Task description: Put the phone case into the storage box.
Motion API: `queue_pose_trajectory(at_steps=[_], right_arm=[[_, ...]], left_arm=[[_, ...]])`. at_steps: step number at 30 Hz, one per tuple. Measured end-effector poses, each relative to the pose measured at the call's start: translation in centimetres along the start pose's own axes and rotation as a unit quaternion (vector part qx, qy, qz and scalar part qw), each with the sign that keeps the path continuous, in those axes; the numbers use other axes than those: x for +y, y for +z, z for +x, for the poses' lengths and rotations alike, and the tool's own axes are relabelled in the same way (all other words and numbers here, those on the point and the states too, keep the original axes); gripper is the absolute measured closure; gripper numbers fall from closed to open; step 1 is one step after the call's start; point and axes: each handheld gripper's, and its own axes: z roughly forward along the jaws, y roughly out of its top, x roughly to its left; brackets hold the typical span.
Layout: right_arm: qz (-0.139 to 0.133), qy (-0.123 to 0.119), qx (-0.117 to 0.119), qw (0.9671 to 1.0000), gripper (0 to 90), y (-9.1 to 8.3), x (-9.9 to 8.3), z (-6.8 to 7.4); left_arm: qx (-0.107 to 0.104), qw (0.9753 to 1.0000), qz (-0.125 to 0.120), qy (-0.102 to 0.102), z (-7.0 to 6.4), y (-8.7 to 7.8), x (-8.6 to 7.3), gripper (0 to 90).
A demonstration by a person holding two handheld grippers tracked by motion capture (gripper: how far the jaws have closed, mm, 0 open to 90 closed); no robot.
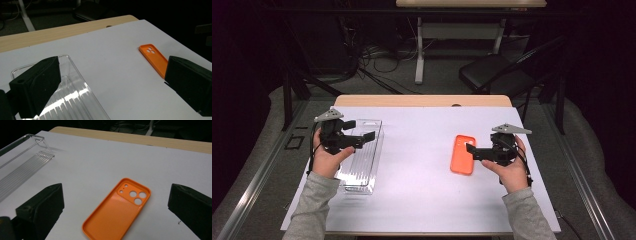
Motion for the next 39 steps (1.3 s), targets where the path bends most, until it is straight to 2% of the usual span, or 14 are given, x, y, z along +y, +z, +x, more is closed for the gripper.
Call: queue_pose_trajectory(at_steps=[3,5,8,12,15,21,22,23,24,31,33,39], right_arm=[[0.000,0.002,0.003,1.0000,0.2,0.2,0.4,-0.1],[0.001,0.001,0.002,1.0000,0.1,0.4,0.7,0.0],[0.006,-0.007,-0.008,0.9999,0.2,0.7,1.1,0.2],[0.012,-0.020,-0.015,0.9996,2.5,1.0,1.0,0.3],[0.015,-0.020,-0.014,0.9996,3.0,1.1,1.0,0.3],[0.027,-0.005,-0.004,0.9996,10.2,1.4,1.0,0.3],[0.039,-0.004,-0.006,0.9992,14.4,1.8,1.2,0.2],[0.039,-0.004,-0.006,0.9992,14.4,1.8,1.2,0.2],[0.054,-0.009,-0.011,0.9984,14.4,2.1,1.2,0.2],[0.094,-0.015,-0.023,0.9952,14.6,3.4,1.5,0.3],[0.112,-0.016,-0.025,0.9933,14.6,3.7,1.7,0.4],[0.157,0.002,-0.020,0.9874,14.9,4.8,2.1,0.2]], left_arm=[[0.003,1.0000,-0.003,-0.004,0.1,0.0,0.1,0.6],[0.008,1.0000,-0.004,0.001,0.2,-0.1,0.2,0.6],[0.012,0.9999,0.006,0.009,0.3,-0.2,0.2,0.6],[0.016,0.9998,-0.001,0.009,0.6,-0.5,0.1,0.6],[0.017,0.9998,-0.002,0.013,0.6,-0.6,0.1,0.7],[0.026,0.9994,0.000,0.021,0.3,-0.9,0.2,0.7],[0.032,0.9992,-0.001,0.023,0.2,-1.1,0.3,0.7],[0.032,0.9992,-0.001,0.023,0.2,-1.1,0.3,0.7],[0.035,0.9990,-0.005,0.027,0.0,-1.3,0.4,0.7],[0.038,0.9990,-0.008,0.025,0.1,-1.6,0.4,3.9],[0.037,0.9989,-0.006,0.026,0.0,-1.6,0.3,5.4],[0.041,0.9986,-0.004,0.032,-0.3,-1.7,0.4,6.5]])
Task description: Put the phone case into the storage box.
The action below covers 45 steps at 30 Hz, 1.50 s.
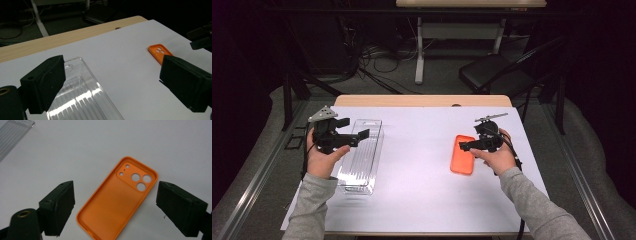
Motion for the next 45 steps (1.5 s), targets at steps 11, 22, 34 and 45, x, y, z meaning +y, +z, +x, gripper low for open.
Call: queue_pose_trajectory(at_steps=[11,22,34,45], right_arm=[[0.053,0.000,-0.023,0.9983,17.6,1.3,0.9,-0.4],[0.071,-0.007,-0.021,0.9972,18.1,1.9,1.4,-0.6],[0.124,-0.141,0.029,0.9818,17.7,2.2,1.2,0.6],[0.145,-0.284,0.025,0.9473,23.9,1.8,1.5,2.0]], left_arm=[[0.004,1.0000,0.003,0.004,-0.2,-0.2,0.0,6.5],[0.006,1.0000,0.005,0.002,0.0,-0.2,0.0,6.6],[0.008,1.0000,0.003,0.000,0.1,-0.4,0.0,6.6],[0.008,1.0000,0.001,0.000,0.2,-0.6,0.0,7.3]])
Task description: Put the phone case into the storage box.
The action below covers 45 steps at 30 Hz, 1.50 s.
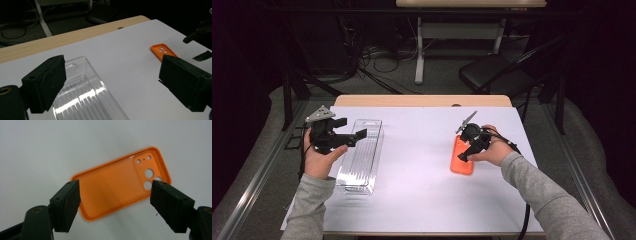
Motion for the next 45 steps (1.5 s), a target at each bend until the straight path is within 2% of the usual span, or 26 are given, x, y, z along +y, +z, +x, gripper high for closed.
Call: queue_pose_trajectory(at_steps=[3,5,6,12,15,18,21,23,30,39,41,42,45], right_arm=[[0.001,-0.036,-0.008,0.9993,23.7,0.0,0.0,0.2],[-0.002,-0.042,-0.009,0.9991,23.6,-0.1,0.0,0.3],[-0.004,-0.062,-0.012,0.9980,24.4,-0.2,0.0,0.4],[-0.009,-0.107,-0.023,0.9940,33.9,-0.2,-0.3,1.1],[-0.008,-0.115,-0.024,0.9931,36.3,-0.2,-0.3,1.2],[-0.002,-0.112,-0.013,0.9936,40.5,-0.2,-0.3,1.4],[0.001,-0.118,-0.012,0.9930,40.5,-0.1,-0.3,1.5],[0.007,-0.124,-0.012,0.9921,39.7,0.0,-0.3,1.8],[0.034,-0.127,-0.001,0.9913,45.7,0.6,-0.3,2.4],[0.033,-0.151,0.016,0.9879,54.2,1.0,-0.4,2.8],[0.043,-0.149,0.019,0.9877,56.0,1.2,-0.4,3.0],[0.058,-0.152,0.021,0.9865,57.2,1.4,-0.4,3.1],[0.055,-0.154,0.021,0.9863,57.3,1.7,-0.5,3.2]], left_arm=[[0.002,1.0000,-0.001,0.001,0.0,-0.1,0.0,7.3],[0.002,1.0000,-0.002,0.001,0.0,-0.1,0.0,7.5],[0.005,1.0000,-0.002,0.001,0.0,-0.2,0.0,7.8],[0.005,1.0000,-0.002,0.001,0.0,-0.2,0.0,7.9],[0.006,1.0000,0.000,0.003,0.0,-0.1,0.0,7.9],[0.007,1.0000,0.001,0.003,0.0,-0.1,0.0,8.3],[0.008,1.0000,0.001,0.004,0.1,-0.1,0.0,8.3],[0.008,1.0000,0.001,0.004,0.0,-0.2,0.0,8.4],[0.008,1.0000,0.001,0.002,0.1,-0.2,0.0,8.7],[0.007,1.0000,0.000,0.001,0.2,-0.3,0.0,9.1],[0.006,1.0000,-0.001,0.000,0.2,-0.3,0.0,9.2],[0.005,1.0000,-0.001,0.000,0.2,-0.3,0.0,9.2],[0.005,1.0000,-0.001,0.000,0.2,-0.3,0.0,9.2]])
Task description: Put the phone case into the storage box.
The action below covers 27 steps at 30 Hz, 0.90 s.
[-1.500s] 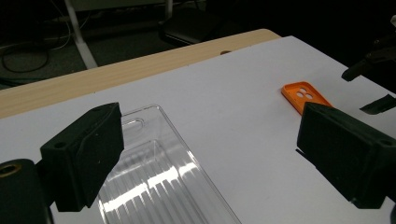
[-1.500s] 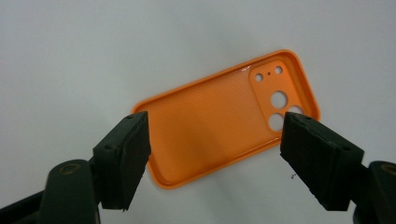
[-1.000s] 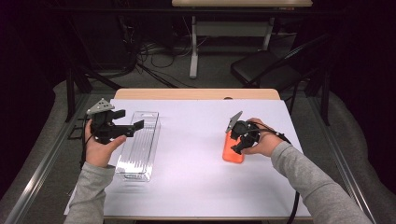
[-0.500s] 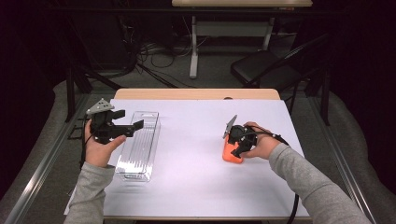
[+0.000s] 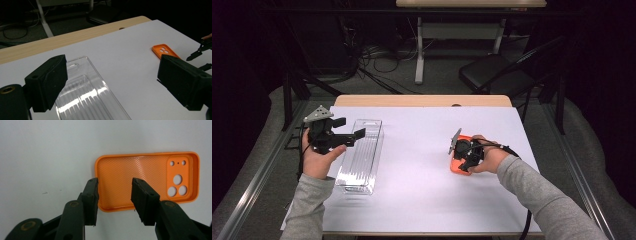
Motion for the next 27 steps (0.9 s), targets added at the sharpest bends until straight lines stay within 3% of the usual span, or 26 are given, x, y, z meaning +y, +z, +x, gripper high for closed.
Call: queue_pose_trajectory(at_steps=[10,19,27], right_arm=[[0.005,0.000,0.014,0.9999,58.7,0.9,-0.3,0.4],[0.017,0.002,0.012,0.9998,62.4,1.3,-0.5,0.4],[0.029,-0.011,0.013,0.9994,66.8,1.9,-0.4,0.9]], left_arm=[[0.000,1.0000,0.000,-0.001,0.0,0.0,0.0,9.2],[0.000,1.0000,0.001,-0.002,0.1,0.1,-0.1,9.2],[-0.001,1.0000,0.000,-0.003,0.1,0.0,-0.1,9.2]])
